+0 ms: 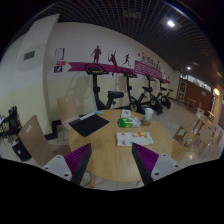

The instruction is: Fold towel

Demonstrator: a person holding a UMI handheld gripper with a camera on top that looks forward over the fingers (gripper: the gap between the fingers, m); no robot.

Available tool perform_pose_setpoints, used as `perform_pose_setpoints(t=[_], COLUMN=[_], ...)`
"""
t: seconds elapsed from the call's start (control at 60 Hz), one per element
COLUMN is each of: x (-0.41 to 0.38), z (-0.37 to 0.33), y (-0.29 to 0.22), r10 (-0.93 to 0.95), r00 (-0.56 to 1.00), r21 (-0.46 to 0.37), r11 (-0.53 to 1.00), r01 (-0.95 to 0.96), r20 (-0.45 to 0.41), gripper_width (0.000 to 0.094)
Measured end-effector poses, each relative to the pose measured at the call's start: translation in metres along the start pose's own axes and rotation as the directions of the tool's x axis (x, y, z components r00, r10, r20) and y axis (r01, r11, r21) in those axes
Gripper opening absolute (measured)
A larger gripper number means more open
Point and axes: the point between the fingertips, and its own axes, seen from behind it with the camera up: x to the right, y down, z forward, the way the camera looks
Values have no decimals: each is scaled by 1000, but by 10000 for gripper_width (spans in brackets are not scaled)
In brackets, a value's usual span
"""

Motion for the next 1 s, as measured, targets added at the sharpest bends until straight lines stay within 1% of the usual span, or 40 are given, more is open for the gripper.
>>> perform_pose_setpoints(t=[0.05,0.067,0.083,0.167,0.317,0.433,0.567,0.75,0.95,0.983,1.0], x=[1,-2,3,8,18,23,37,42,53,53,49], z=[20,25,35,72,141,202,276,362,420,426,428], y=[9,2,12,31,47,56,73,97,121,127,124], r10=[1,0,-1,-3,-9,-5,-17,13,-8,-15,-6], r00=[1000,1000,1000,1000,1000,1000,1000,1000,1000,1000,999], r21=[0,-6,-4,-20,-35,-61,-111,-178,-256,-267,-255], r11=[1000,1000,1000,1000,999,998,994,984,967,963,967], r01=[-1,0,1,3,9,6,16,-10,11,20,16], r20=[2,0,2,4,2,12,-4,16,13,24,38], gripper_width=[852,855,852,857,863,854,856,853,852,858,876])
